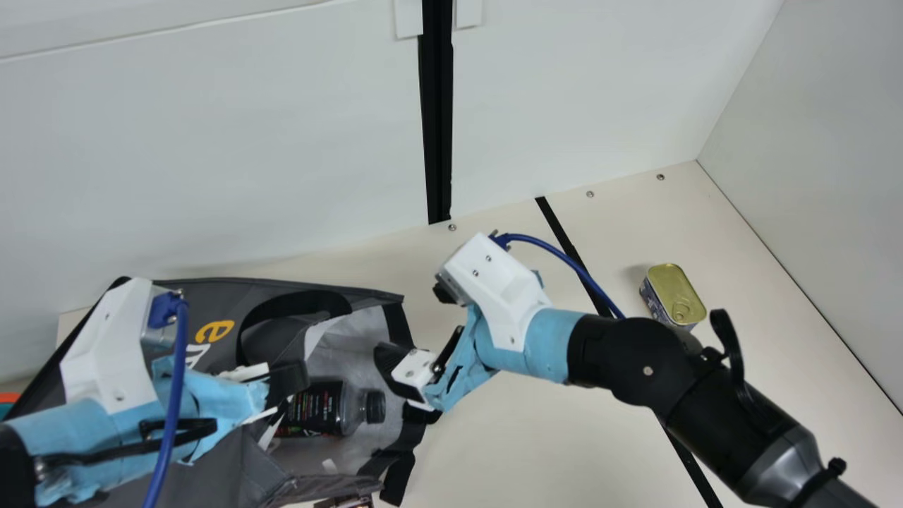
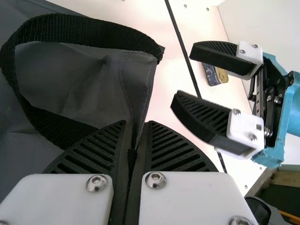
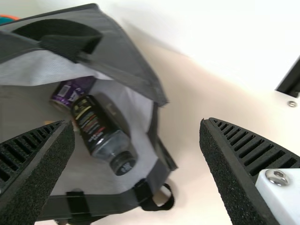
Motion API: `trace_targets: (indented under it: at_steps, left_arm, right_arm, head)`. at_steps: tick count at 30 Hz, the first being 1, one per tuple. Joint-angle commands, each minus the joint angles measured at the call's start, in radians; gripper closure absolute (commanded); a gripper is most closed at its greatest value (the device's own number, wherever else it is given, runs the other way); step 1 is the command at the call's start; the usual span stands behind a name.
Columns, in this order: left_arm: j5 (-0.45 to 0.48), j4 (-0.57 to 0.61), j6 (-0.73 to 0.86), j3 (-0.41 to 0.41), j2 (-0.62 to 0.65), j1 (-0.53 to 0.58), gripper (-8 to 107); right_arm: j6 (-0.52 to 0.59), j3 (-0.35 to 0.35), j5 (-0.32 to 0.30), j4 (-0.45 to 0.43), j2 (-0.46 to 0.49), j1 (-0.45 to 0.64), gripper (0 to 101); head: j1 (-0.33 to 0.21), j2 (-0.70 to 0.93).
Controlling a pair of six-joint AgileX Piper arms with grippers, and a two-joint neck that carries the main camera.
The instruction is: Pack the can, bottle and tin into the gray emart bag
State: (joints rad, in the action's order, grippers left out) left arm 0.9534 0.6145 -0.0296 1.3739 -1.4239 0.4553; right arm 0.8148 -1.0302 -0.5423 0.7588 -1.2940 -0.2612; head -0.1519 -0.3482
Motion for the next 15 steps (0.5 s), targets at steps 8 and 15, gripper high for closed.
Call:
trace_targets:
  at_steps: [8, 15]
  left_arm:
    - [0.0, 0.0, 0.0, 0.0, 0.0, 0.0, 89]
    - [0.0, 0.0, 0.0, 0.0, 0.0, 0.0, 89]
  right_arm:
    - [0.013, 0.021, -0.023, -0.037, 0.034, 0.09, 10]
    - [0.01, 0.032, -0.039, -0.073, 0.068, 0.141, 10]
  head:
    - [-0.023, -0.001]
    - [-0.023, -0.001]
